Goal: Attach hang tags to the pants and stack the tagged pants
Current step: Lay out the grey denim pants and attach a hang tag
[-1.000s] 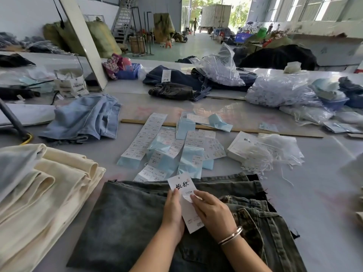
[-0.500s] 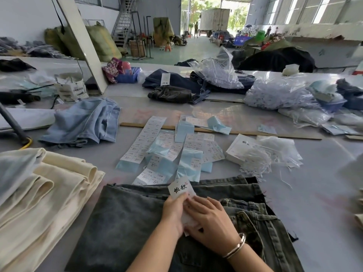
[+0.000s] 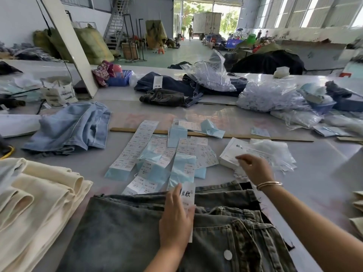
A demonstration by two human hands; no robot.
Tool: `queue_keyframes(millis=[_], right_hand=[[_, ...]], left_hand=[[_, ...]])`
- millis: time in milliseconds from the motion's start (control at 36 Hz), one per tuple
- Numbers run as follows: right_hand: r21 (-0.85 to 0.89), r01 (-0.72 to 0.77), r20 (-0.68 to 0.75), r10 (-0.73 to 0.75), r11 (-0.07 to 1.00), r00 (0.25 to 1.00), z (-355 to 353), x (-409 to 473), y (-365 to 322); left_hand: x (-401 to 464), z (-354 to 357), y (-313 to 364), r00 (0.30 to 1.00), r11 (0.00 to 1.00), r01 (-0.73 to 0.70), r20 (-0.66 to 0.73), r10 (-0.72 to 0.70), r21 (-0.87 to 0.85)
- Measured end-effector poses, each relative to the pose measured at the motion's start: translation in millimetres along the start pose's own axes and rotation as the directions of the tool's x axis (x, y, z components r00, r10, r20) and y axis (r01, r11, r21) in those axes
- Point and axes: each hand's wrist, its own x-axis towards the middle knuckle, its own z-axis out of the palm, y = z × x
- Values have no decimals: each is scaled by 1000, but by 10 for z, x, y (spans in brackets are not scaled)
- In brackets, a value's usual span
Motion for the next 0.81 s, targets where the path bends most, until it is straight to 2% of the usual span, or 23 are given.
queue_keyframes(millis=[56, 111, 194, 444, 500, 556, 639, 722, 750, 806], right_hand=[[-136, -64, -30, 60, 989, 998, -45, 191, 226], [-253, -110, -28, 106, 961, 994, -77, 333, 389], [-388, -89, 1, 97, 917, 995, -30, 453, 484], [-553, -54, 48, 97, 831, 994, 172, 506, 517], [-522, -77, 40, 115, 850, 993, 173, 517, 544], [-392, -168, -8, 180, 904, 984, 159, 554, 552], [-64, -298, -89, 291, 953, 952, 72, 667, 527], [233, -293, -162, 334, 927, 928, -85, 801, 456], [250, -291, -167, 337, 924, 926, -137, 852, 452], [127, -268, -122, 283, 955, 951, -230, 942, 445]], left_hand=[[2, 18, -4, 994, 993, -103, -27, 104, 60], [32, 9, -40, 994, 994, -93, -46, 96, 61], [57, 7, -85, 996, 995, -74, -49, 77, 64], [71, -12, -39, 993, 979, -114, 28, 111, 167], [75, -15, -38, 994, 980, -108, 36, 103, 165], [75, -19, -34, 995, 981, -102, 39, 97, 167], [71, -16, -35, 996, 979, -87, 45, 80, 187], [79, -9, -43, 997, 973, -58, 67, 44, 225], [81, -7, -45, 997, 970, -51, 67, 36, 236], [82, -5, -38, 997, 968, -39, 73, 21, 248]])
